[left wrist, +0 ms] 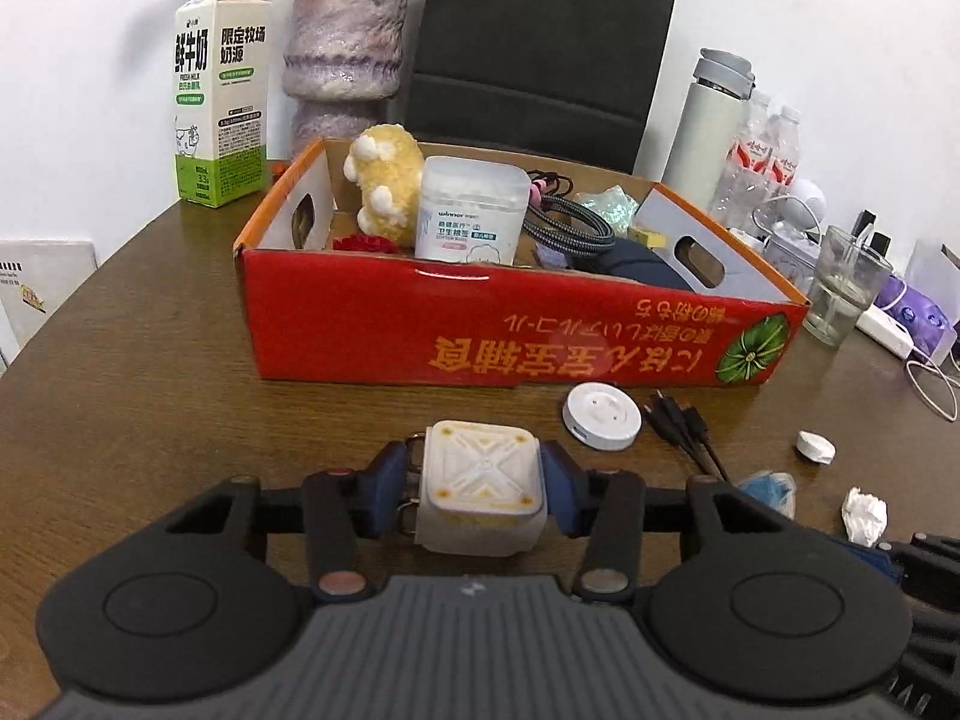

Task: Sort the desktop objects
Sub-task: 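Lift the adapter and tissue packet and carry both over the box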

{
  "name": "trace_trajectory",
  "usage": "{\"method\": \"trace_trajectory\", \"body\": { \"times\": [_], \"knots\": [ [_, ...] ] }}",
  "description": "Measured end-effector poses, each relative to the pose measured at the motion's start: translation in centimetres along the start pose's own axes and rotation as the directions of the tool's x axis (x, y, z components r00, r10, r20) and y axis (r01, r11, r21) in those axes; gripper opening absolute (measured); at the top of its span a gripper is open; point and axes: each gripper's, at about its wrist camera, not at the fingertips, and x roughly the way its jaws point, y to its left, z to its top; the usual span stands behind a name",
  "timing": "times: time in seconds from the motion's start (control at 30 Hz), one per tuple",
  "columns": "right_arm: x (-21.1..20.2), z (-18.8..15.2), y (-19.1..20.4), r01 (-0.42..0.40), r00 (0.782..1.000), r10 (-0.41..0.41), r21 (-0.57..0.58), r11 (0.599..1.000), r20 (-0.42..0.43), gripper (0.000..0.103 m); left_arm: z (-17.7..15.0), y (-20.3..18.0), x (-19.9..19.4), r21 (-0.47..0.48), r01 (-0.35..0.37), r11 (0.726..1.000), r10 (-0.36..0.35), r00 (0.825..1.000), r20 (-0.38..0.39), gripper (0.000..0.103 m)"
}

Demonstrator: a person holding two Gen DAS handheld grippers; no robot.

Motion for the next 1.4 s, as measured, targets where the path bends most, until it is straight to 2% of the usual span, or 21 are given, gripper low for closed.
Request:
{"method": "trace_trajectory", "body": {
  "times": [0.07,0.1,0.13,0.37,0.67,0.77,0.83,0.97,1.17,1.27,1.4],
  "knots": [
    [-0.7,0.1,0.0,0.003,1.000,-0.003,0.002,1.000,0.016,0.014,-0.3,-0.2,-0.5,0.001,-0.015,1.000,0.015,1.000,0.000,0.048],
    [-1.1,0.2,0.0,0.003,1.000,-0.003,-0.003,1.000,0.024,0.013,-0.4,-0.3,-1.0,0.004,-0.018,1.000,0.018,1.000,0.008,0.042],
    [-1.5,0.3,0.1,0.006,0.999,-0.006,-0.005,1.000,0.033,0.013,-0.5,-0.5,-1.7,0.006,-0.022,1.000,0.021,0.999,0.024,0.042],
    [-5.8,0.3,0.5,0.006,0.994,-0.004,-0.013,1.000,0.109,0.013,-1.7,-1.2,-7.3,-0.028,-0.002,1.000,0.004,0.997,0.077,0.042],
    [-12.3,-2.2,1.6,-0.027,0.988,0.028,-0.008,1.000,0.152,0.013,-5.8,-3.0,-15.9,-0.024,0.000,1.000,0.004,0.988,0.157,0.042],
    [-14.2,-3.4,2.1,-0.026,0.988,0.029,-0.023,0.999,0.151,0.013,-7.1,-3.0,-18.0,-0.062,0.057,0.996,-0.046,0.987,0.157,0.042],
    [-15.7,-3.9,2.5,-0.035,0.986,0.040,-0.029,0.999,0.161,0.013,-7.5,-2.8,-19.5,-0.096,0.136,0.986,-0.120,0.981,0.155,0.042],
    [-18.7,-4.6,3.3,-0.054,0.977,0.063,-0.053,0.997,0.201,0.013,-7.8,-2.8,-23.2,-0.114,0.277,0.954,-0.251,0.947,0.199,0.042],
    [-21.8,-5.1,4.4,-0.066,0.965,0.088,-0.095,0.993,0.247,0.013,-7.8,-3.7,-27.8,-0.059,0.374,0.926,-0.342,0.892,0.295,0.042],
    [-22.7,-5.0,4.6,-0.059,0.959,0.085,-0.101,0.993,0.269,0.013,-7.7,-3.8,-28.7,-0.048,0.407,0.912,-0.372,0.871,0.320,0.042],
    [-23.6,-4.8,4.5,-0.053,0.953,0.082,-0.106,0.993,0.292,0.013,-7.7,-3.3,-29.2,-0.042,0.481,0.875,-0.440,0.830,0.344,0.042]
  ]
}}
